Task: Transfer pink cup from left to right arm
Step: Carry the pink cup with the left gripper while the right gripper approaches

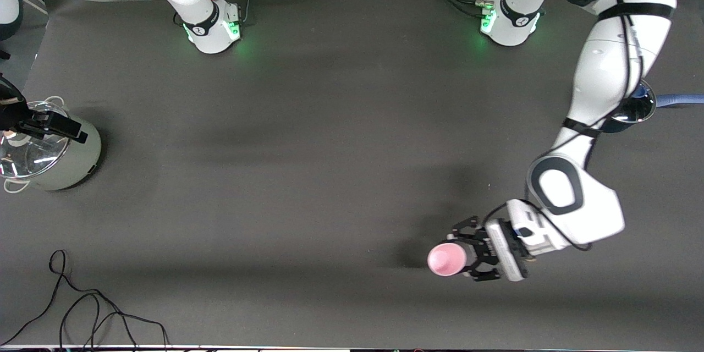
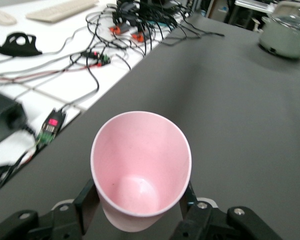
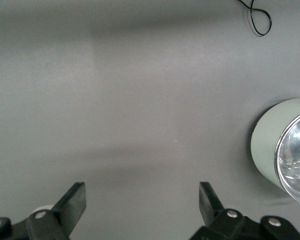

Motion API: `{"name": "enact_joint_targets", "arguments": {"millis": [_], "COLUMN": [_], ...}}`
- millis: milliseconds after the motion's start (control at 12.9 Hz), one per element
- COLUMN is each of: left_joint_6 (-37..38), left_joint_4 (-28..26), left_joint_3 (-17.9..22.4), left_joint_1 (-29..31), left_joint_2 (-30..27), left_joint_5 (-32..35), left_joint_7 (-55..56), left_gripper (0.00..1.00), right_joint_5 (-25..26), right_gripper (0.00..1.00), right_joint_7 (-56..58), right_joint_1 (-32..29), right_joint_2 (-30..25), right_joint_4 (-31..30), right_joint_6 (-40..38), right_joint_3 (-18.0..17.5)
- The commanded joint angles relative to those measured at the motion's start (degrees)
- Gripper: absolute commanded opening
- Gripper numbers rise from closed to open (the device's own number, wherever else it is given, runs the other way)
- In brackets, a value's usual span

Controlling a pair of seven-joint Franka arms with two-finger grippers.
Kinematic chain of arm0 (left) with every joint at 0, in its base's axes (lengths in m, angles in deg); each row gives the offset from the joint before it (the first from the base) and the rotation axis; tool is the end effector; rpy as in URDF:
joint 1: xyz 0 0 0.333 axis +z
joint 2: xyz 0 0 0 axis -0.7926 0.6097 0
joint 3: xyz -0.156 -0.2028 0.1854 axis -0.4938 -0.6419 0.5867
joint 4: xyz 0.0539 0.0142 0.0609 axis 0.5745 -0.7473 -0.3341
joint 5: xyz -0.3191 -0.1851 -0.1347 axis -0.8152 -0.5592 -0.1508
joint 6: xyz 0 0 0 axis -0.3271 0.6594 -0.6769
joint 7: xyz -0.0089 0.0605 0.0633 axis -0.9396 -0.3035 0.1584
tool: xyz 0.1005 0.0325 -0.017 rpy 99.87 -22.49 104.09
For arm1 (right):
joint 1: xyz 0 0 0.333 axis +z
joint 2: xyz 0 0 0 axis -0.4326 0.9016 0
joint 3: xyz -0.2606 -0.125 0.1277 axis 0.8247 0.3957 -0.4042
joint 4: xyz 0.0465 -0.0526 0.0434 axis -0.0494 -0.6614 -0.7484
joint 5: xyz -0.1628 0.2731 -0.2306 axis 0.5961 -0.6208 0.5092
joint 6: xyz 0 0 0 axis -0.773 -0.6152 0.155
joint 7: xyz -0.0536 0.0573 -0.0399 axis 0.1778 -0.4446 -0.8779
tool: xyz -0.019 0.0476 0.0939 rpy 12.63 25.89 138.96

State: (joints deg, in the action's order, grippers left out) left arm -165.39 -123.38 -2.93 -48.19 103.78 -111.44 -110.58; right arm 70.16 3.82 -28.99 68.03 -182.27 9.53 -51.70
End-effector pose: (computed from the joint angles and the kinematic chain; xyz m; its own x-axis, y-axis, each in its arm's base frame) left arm 0.7454 -0.2050 0.2878 0.3403 -0.4621 0.8189 -0.9058 -0.3949 0.1535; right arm 0.5669 -0.0636 0.5771 0.9898 -0.1420 -0.0113 -0.1421 -0.9898 -0.0089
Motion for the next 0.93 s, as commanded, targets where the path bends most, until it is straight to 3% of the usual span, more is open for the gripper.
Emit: {"name": "enact_joint_targets", "arguments": {"millis": [0,467,856], "left_joint_6": [-8.8,-29.8,-35.0], "left_joint_4": [1.1,3.2,5.0], "left_joint_3": [-1.7,-1.2,-0.1], "left_joint_1": [-4.9,-19.9,-27.7], "left_joint_2": [0.0,-0.2,-0.5], "left_joint_5": [-0.7,-0.1,1.0], "left_joint_7": [5.7,21.8,23.2], "left_gripper": [0.05,0.02,0.00], "right_joint_5": [0.5,0.5,0.4], "right_gripper": [1.00,1.00,1.00], "right_joint_7": [-0.1,-0.3,-1.3], "right_joint_1": [0.2,0.6,4.0], "right_joint_2": [0.9,0.9,0.9], "right_joint_4": [1.7,1.7,1.8], "right_joint_6": [-0.4,-0.7,-0.6], "right_joint_3": [-0.1,-0.5,-0.6]}}
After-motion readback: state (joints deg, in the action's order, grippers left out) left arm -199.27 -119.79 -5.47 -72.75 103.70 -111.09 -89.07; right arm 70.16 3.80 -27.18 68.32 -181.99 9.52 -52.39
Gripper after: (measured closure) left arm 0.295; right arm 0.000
